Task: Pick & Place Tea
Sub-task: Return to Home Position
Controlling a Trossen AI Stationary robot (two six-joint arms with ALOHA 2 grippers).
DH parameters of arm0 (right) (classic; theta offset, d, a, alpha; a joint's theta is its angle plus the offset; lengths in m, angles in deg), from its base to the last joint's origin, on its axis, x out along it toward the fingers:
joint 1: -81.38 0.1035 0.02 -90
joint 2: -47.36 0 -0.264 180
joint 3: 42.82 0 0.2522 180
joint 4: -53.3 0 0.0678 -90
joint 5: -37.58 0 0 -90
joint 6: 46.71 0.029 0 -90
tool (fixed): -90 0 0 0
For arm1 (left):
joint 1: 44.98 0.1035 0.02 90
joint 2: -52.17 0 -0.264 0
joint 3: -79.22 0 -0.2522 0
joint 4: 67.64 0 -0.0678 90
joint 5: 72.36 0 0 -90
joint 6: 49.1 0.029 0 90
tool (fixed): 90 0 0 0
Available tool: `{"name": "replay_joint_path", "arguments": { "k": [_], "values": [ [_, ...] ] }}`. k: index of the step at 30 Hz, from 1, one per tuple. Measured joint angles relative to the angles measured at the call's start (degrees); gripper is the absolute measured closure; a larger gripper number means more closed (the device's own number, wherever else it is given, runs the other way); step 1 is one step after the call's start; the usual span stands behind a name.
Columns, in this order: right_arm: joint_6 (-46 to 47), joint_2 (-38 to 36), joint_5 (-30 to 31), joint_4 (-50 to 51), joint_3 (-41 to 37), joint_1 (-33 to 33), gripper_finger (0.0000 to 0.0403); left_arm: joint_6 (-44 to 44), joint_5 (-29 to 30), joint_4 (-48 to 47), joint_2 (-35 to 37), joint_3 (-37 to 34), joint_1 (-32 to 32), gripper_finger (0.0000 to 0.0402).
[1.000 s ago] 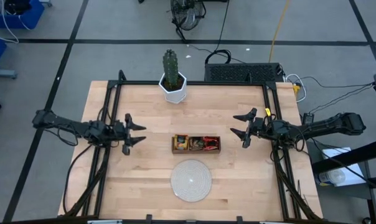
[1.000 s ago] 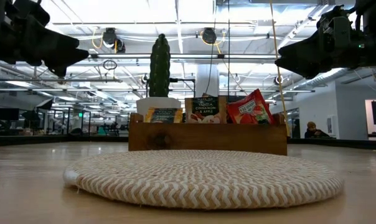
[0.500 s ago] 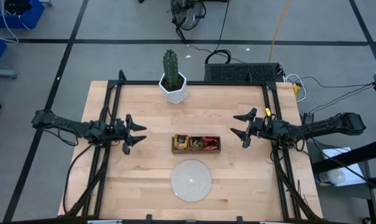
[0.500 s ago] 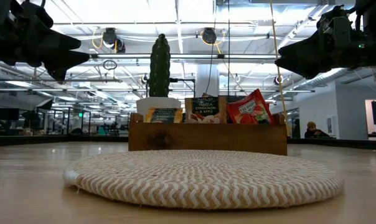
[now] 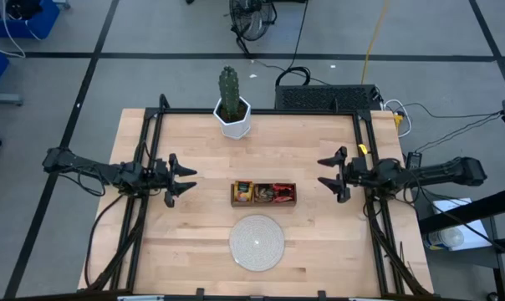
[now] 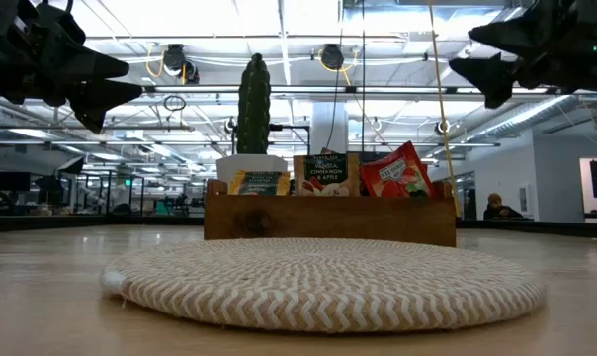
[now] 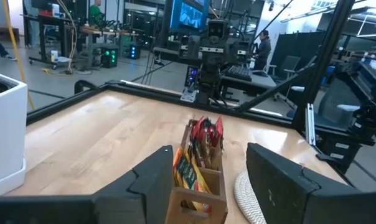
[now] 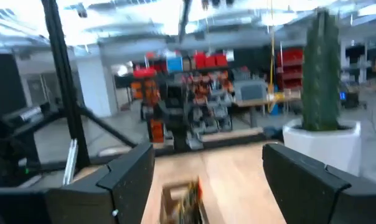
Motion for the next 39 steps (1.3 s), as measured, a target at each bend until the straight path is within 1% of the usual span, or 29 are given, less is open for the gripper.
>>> {"name": "replay_joint_path", "arguments": {
  "k": [4, 7, 11, 15, 19, 23, 39],
  "values": [
    [1.7, -7.9, 0.1, 12.2, 0.0, -0.9, 0.0124, 0.0, 0.0, 0.1, 0.0, 0.0, 0.0, 0.0198],
    [1.8, -13.7, -0.6, 18.6, 0.0, -1.2, 0.0124, 0.0, 0.0, 0.1, 0.0, 0.0, 0.0, 0.0199],
    [1.5, -20.0, -4.9, 24.5, 0.0, -1.2, 0.0124, 0.0, 0.0, 0.1, 0.0, 0.0, 0.0, 0.0197],
    [1.7, -24.5, -10.1, 29.4, 0.0, -1.2, 0.0124, 0.0, 0.0, 0.1, 0.0, 0.0, 0.0, 0.0199],
    [0.6, -24.7, -10.4, 30.1, 0.0, -1.2, 0.0124, 0.0, 0.0, 0.1, 0.0, 0.0, 0.0, 0.0197],
    [-1.8, -24.2, -8.8, 30.8, 0.0, -1.2, 0.0124, 0.0, 0.0, 0.2, 0.0, 0.0, 0.0, 0.0197],
    [-1.5, -24.1, -8.9, 30.2, 0.0, -1.2, 0.0124, 0.0, 0.0, 0.3, 0.0, 0.0, 0.0, 0.0197]
  ]
}}
